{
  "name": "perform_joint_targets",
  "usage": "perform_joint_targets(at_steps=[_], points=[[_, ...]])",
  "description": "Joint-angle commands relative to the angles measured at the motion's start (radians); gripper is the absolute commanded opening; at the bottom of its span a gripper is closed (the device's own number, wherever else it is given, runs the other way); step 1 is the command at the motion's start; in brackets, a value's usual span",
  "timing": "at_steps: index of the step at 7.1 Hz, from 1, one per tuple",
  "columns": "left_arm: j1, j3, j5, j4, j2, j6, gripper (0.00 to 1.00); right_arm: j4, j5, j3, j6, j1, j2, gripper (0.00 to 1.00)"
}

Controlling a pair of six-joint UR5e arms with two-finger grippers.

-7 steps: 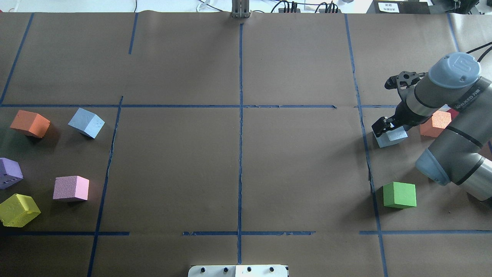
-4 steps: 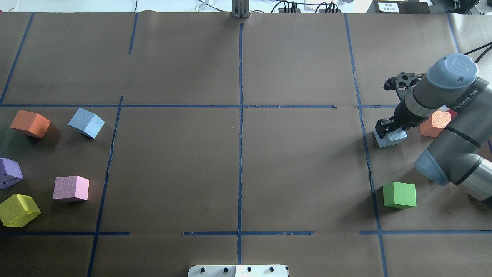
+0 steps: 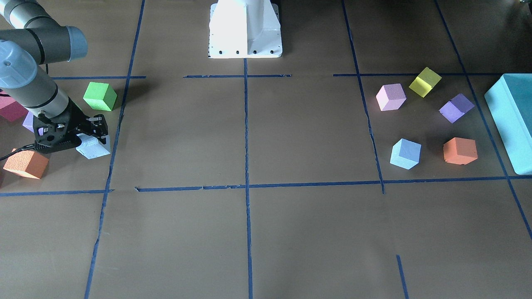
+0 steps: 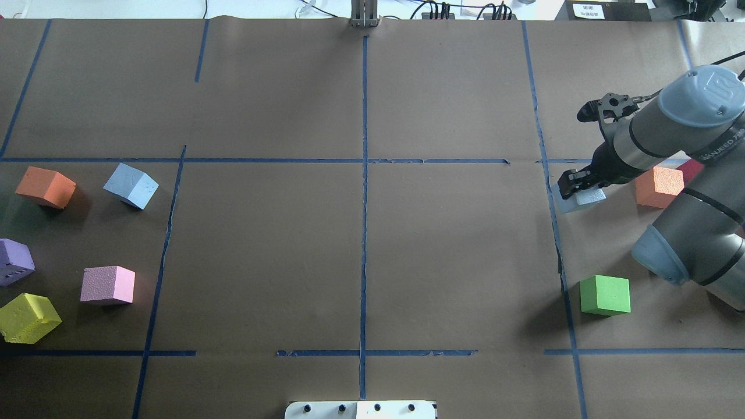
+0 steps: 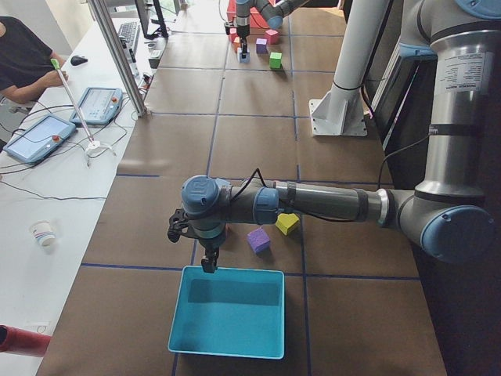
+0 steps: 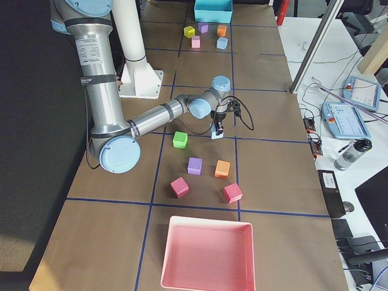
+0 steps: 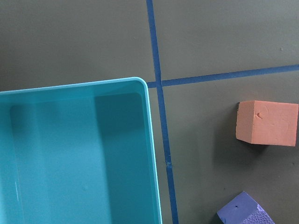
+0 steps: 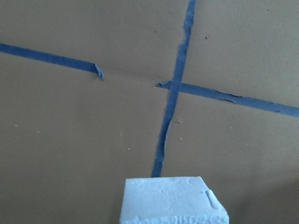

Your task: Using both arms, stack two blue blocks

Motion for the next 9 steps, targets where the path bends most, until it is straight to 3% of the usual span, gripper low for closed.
perform_joint_targets(at_steps=[1,2,3,4,6,7,9], points=[[0.0,0.0,0.0,0.0,0.0,0.0,1.0,-0.138,-0.006,0.004,0.104,-0.064,0.177,0.06],[0.002,0.0,0.0,0.0,0.0,0.0,1.0,-0.241,-0.04,0.002,0.188,-0.112,0.284,0.07],[0.002,0.001,0.002,0.0,-0.001,0.0,1.0,-0.259,-0.064,-0.012,0.283,-0.169,0.346,0.07],[0.0,0.003,0.002,0.0,-0.001,0.0,1.0,-0.26,-0.101,-0.094,0.395,-0.216,0.453,0.08],[0.0,0.007,0.002,0.0,-0.001,0.0,1.0,-0.257,-0.175,-0.348,0.525,-0.311,0.675,0.07],[0.002,0.01,0.002,0.0,-0.001,0.0,1.0,-0.251,-0.179,-0.41,0.527,-0.328,0.713,0.08],[0.002,0.01,0.002,-0.001,0.0,0.001,1.0,-0.25,-0.179,-0.446,0.542,-0.342,0.727,0.09]])
